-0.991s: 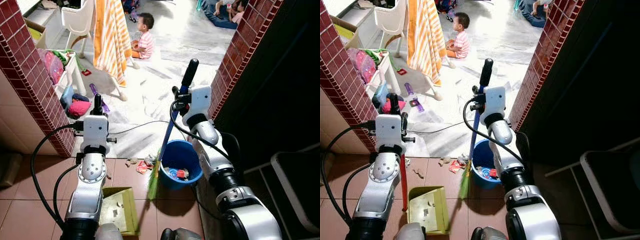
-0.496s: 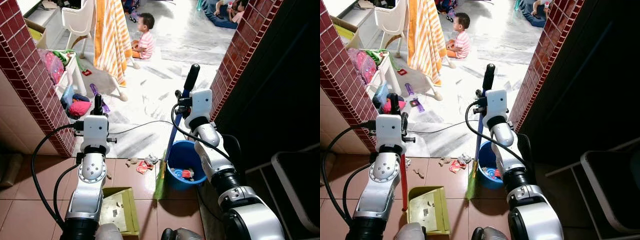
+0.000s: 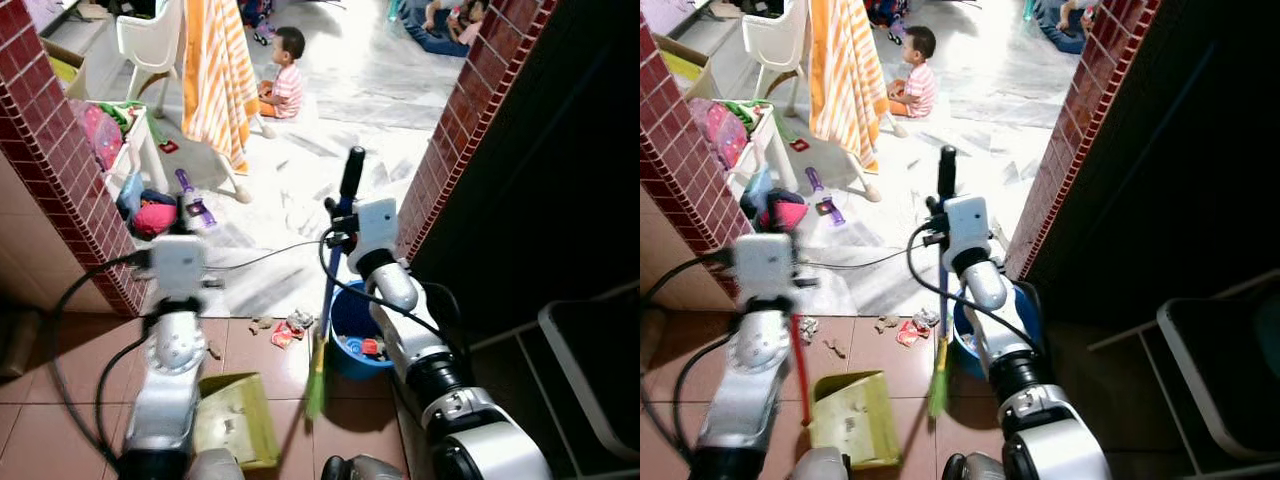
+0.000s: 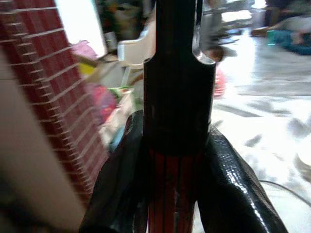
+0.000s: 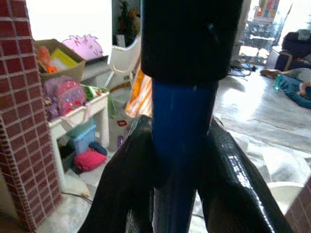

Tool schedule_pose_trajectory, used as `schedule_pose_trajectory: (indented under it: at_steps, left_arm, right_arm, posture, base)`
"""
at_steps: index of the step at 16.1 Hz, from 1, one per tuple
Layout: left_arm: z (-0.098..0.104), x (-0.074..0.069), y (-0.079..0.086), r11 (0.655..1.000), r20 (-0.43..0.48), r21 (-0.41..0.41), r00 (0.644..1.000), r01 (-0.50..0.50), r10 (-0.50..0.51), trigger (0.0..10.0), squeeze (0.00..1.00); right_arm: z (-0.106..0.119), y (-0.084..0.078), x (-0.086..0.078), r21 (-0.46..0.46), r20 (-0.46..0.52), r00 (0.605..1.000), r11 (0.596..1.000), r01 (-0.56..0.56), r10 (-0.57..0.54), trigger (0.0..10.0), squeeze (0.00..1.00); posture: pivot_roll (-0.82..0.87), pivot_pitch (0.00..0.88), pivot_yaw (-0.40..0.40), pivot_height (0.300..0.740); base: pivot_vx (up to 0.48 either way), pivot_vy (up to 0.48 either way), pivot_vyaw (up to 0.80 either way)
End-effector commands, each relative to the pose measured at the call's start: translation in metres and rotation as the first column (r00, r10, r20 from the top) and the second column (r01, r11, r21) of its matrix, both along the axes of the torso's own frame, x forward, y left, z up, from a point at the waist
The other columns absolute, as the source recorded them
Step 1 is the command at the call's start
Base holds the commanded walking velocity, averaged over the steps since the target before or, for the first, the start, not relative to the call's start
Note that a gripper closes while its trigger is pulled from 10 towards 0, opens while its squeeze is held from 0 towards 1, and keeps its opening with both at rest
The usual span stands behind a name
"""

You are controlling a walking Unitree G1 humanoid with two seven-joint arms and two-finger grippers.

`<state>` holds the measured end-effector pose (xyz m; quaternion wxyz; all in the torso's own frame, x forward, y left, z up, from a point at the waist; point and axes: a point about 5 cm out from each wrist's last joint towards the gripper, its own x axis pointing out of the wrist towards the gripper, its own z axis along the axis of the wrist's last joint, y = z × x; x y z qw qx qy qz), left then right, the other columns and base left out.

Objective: Sweep floor

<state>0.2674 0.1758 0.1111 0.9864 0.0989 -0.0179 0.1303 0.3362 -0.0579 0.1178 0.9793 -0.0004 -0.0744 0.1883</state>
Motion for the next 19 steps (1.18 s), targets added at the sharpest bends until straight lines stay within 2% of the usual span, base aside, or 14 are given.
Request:
schedule_pose_trajectory:
  at_steps: [1,3,4,7,8,12,15,16,19]
  left_arm:
    - [0.01,-0.003,0.018,0.996,0.043,0.039,0.996,-0.084,0.082,10.0,0.0]
    - [0.009,-0.004,0.026,0.994,0.046,0.029,0.994,-0.103,0.101,10.0,0.0]
    - [0.012,-0.001,0.024,0.998,0.051,0.002,0.997,-0.058,0.058,10.0,0.0]
    - [0.015,0.002,0.018,0.998,0.054,-0.025,0.997,-0.051,0.053,10.0,0.0]
    - [0.015,0.002,0.014,0.999,0.049,-0.033,0.998,-0.036,0.037,10.0,0.0]
    - [0.008,0.001,0.005,0.998,0.017,-0.064,1.0,0.005,-0.004,10.0,0.0]
    - [-0.004,-0.012,0.0,0.993,-0.034,-0.082,0.996,0.081,-0.084,10.0,0.0]
    - [-0.007,-0.015,0.0,0.993,-0.042,-0.055,0.993,0.106,-0.109,10.0,0.0]
    - [-0.004,-0.012,-0.001,0.984,-0.039,0.006,0.983,0.178,-0.178,10.0,0.0]
  right_arm:
    - [0.016,0.007,0.002,0.009,0.085,0.996,0.999,-0.038,0.038,10.0,0.0]
    - [0.017,0.01,0.0,0.015,0.082,0.993,0.997,-0.082,0.08,10.0,0.0]
    - [0.018,0.006,0.0,0.02,0.083,0.993,0.996,-0.082,0.08,10.0,0.0]
    - [0.014,-0.003,-0.003,-0.002,0.087,0.993,0.997,-0.078,0.078,10.0,0.0]
    - [0.012,-0.006,-0.005,-0.023,0.094,0.993,0.997,-0.07,0.072,10.0,0.0]
    - [0.006,-0.015,-0.01,-0.006,0.074,0.997,1.0,-0.023,0.024,10.0,0.0]
    - [0.008,-0.045,-0.015,0.024,0.081,0.991,0.994,0.102,-0.104,10.0,0.0]
    - [0.006,-0.055,-0.02,0.024,0.079,0.988,0.991,0.129,-0.13,10.0,0.0]
    - [-0.001,-0.076,-0.028,0.01,0.064,0.978,0.98,0.196,-0.197,10.0,0.0]
  posture:
    - [0.08,0.053,-0.081,0.74]
    - [0.08,0.066,-0.083,0.74]
    - [0.07,0.074,-0.084,0.74]
    - [0.06,0.074,-0.081,0.74]
    - [0.05,0.071,-0.079,0.74]
    - [0.05,0.048,-0.067,0.74]
    - [0.05,0.0,-0.056,0.74]
    - [0.05,0.0,-0.052,0.74]
    - [0.06,0.0,-0.05,0.74]
  base:
    - [0.0,0.0,0.0]
    - [0.0,0.0,0.0]
    - [0.0,0.0,0.0]
    - [0.0,0.0,0.0]
    - [0.0,0.0,0.8]
    - [0.0,0.0,0.49]
    - [0.0,0.0,0.0]
    - [0.0,0.0,0.0]
    - [0.0,0.0,0.0]
